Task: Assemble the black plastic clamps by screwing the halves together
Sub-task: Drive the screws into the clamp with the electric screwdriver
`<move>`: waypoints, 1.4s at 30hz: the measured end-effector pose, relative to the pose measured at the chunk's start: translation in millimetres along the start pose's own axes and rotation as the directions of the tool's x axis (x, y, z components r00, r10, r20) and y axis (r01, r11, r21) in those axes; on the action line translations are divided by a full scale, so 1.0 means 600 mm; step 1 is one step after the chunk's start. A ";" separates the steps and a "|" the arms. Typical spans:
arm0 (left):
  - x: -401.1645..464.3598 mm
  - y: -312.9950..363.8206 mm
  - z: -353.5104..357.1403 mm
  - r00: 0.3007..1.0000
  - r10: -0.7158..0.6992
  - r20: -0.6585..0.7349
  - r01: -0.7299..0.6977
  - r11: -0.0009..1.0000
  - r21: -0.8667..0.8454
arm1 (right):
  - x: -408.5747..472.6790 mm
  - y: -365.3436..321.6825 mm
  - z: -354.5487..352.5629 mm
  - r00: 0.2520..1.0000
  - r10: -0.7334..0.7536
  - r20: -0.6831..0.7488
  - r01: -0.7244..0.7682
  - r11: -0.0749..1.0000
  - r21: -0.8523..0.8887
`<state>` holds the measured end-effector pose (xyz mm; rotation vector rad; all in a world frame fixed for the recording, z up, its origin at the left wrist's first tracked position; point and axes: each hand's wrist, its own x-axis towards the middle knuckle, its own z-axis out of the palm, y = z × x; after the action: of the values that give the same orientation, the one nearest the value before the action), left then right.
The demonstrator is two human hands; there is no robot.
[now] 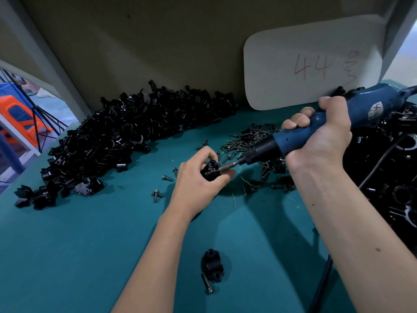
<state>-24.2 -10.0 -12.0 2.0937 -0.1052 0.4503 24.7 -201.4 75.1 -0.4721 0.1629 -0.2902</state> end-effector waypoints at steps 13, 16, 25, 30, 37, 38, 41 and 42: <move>0.007 -0.005 0.004 1.000 0.006 0.013 -0.005 0.998 -0.061 | -0.002 0.000 -0.001 1.000 -0.005 0.003 0.005 1.000 -0.016; 0.006 -0.003 0.007 1.000 0.001 0.004 -0.001 0.997 -0.082 | -0.004 0.002 0.001 1.000 0.003 0.005 -0.003 1.000 -0.015; 0.005 -0.016 0.015 0.995 -0.085 -0.054 0.083 0.996 -0.041 | -0.015 0.011 0.007 0.999 0.024 0.024 -0.023 1.000 -0.013; 0.004 -0.018 0.016 0.989 -0.131 -0.062 0.133 0.991 0.025 | -0.016 0.012 0.006 1.000 0.021 -0.020 -0.021 1.000 -0.013; 0.003 -0.014 0.017 0.989 -0.142 -0.051 0.145 0.987 0.063 | -0.020 0.012 0.009 0.999 0.000 -0.035 -0.001 1.000 -0.017; 0.002 -0.013 0.018 0.989 -0.145 -0.044 0.147 0.987 0.067 | -0.020 0.012 0.011 1.000 -0.010 -0.028 0.009 1.000 -0.017; 0.001 -0.008 0.017 0.989 -0.141 -0.036 0.144 0.987 0.076 | -0.022 0.010 0.016 1.000 -0.028 -0.002 0.028 1.000 -0.015; 0.001 -0.008 0.017 0.990 -0.132 -0.049 0.136 0.988 0.079 | -0.023 0.011 0.017 1.000 -0.028 0.000 0.028 0.999 -0.017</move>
<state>-19.8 -15.8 -20.5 2.1542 0.0805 0.4241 15.5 -187.4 82.0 -0.4913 0.1588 -0.3164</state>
